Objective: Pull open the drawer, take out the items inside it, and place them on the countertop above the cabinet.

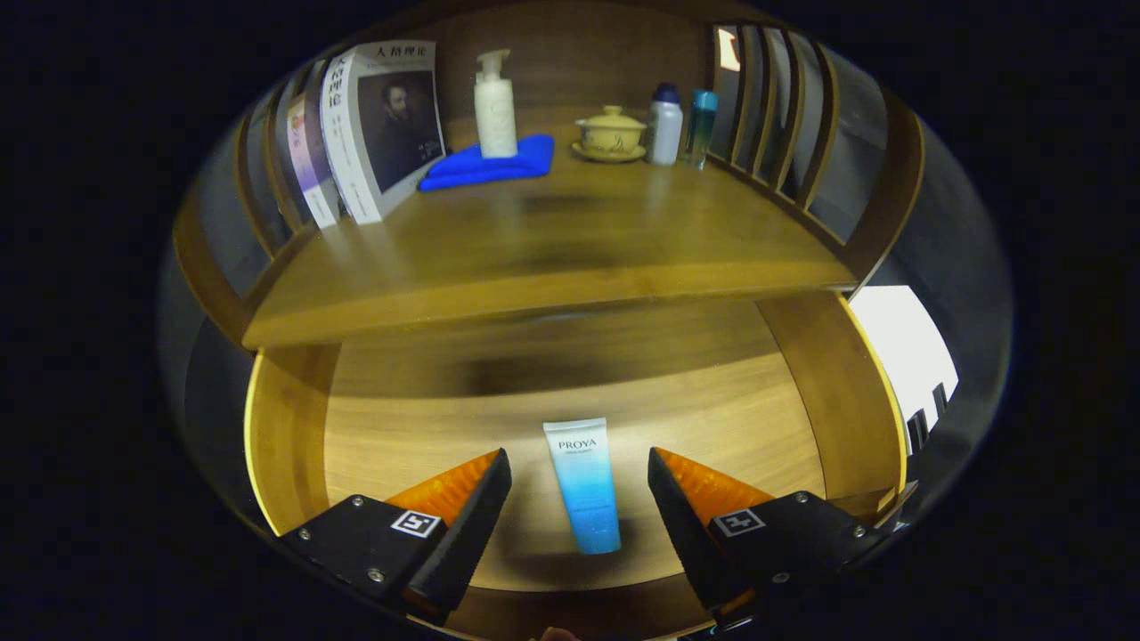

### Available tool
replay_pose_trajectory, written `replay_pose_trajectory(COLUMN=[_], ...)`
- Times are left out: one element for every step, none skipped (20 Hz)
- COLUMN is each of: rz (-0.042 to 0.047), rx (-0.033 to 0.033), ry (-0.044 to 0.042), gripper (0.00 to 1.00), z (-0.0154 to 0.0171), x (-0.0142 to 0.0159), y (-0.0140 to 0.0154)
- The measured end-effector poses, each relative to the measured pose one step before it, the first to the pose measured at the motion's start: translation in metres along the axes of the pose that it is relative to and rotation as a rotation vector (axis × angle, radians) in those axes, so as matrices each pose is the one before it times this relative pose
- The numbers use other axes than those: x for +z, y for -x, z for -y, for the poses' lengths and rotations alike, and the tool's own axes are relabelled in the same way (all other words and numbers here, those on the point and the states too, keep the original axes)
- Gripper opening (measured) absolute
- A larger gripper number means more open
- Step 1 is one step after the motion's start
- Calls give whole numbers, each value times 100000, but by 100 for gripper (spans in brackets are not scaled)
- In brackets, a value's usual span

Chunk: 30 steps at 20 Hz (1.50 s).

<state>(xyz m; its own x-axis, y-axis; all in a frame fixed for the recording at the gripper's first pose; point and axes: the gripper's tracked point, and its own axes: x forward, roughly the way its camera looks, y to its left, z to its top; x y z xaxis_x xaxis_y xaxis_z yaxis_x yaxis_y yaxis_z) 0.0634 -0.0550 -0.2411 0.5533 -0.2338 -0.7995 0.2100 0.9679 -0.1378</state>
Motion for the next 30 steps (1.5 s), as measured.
replay_pose_trajectory(rz=[-2285,-3273,-4073,-2785,-1664,-3125,-1011,-385,-1260,-1380,-891,-404,118,301,23,-377,-143,269,404,726,1112,1083,388,771,2532,2644,2440,2222,1630,2255], rx=[-467,-963,-1177,-3070,-1555,-1279,-1775,-837,291,770,304,512,999,1002,1231,2551,2450,902,-158,-748,-543,-1069,-931,-1767,-1526,-1748,-1967,-2535,-1593,-1594], ry=[167,270,1148,2051,1993,2117,2313,1603,1088,1243,515,471,-226,-648,-761,-1647,-1501,-538,555,1024,1712,3781,2931,2014,1888,1542,1745,1421,944,489], gripper=[95,95,95,95,95,95,95,95,95,94,93,91,90,88,86,80,75,67,59,51,49,45,42,39,36,35,35,34,34,34], z=[158,239,237,605,214,126,293,141,-201,-296,-62,-71,-213,-154,-130,-370,-484,-135,3,22,-71,-63,0,146,285,295,451,705,364,445], x=[-485,-674,-838,-658,-576,-659,-252,-29,-260,-163,-153,-20,-22,164,-54,-49,-84,-109,107,146,-31,39,-217,-19,108,226,104,195,52,368], y=[-556,-690,-578,-334,-447,-178,-89,-103,-246,-114,-106,-103,-132,-45,-31,-243,-54,-340,340,159,32,168,67,407,626,657,742,1030,773,1082])
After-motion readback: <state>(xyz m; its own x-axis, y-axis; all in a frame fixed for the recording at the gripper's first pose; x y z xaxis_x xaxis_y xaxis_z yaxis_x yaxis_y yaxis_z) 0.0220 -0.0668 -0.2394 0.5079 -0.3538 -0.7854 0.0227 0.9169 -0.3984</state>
